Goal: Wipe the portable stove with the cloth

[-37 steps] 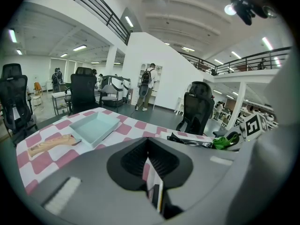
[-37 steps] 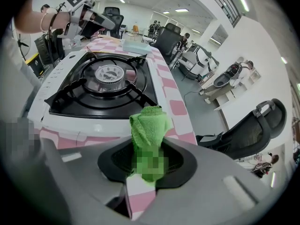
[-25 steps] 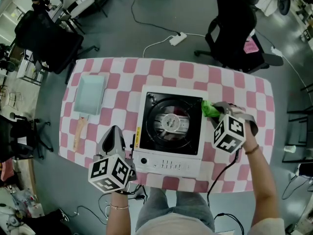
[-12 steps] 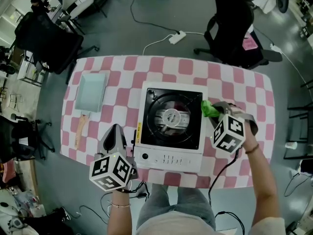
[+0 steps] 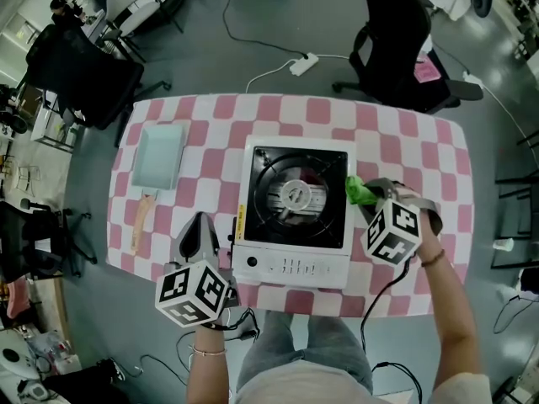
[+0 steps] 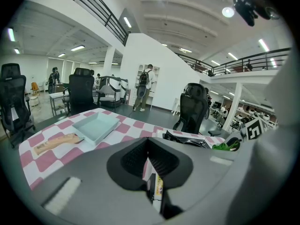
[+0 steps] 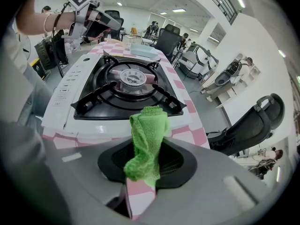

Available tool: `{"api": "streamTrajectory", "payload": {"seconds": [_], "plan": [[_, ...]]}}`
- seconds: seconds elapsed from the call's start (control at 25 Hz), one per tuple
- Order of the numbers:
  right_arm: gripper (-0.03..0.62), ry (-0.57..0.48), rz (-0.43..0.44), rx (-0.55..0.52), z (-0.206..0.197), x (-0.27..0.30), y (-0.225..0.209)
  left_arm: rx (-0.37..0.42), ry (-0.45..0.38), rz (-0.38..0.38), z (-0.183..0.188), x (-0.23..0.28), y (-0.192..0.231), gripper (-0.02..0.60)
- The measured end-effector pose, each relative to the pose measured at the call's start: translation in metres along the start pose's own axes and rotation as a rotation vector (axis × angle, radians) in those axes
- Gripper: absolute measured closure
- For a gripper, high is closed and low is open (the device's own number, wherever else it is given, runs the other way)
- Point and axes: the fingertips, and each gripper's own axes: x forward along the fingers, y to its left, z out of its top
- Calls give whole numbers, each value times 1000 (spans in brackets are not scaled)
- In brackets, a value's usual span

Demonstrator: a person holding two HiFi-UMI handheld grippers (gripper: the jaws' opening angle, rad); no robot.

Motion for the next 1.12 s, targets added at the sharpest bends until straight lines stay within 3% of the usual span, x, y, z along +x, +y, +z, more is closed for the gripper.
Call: {"api": "streamTrajectory", "payload": {"seconds": [1.12], "plan": [[487, 7, 14, 51, -8, -14, 55, 24, 5, -72, -5, -19, 1, 581]]}}
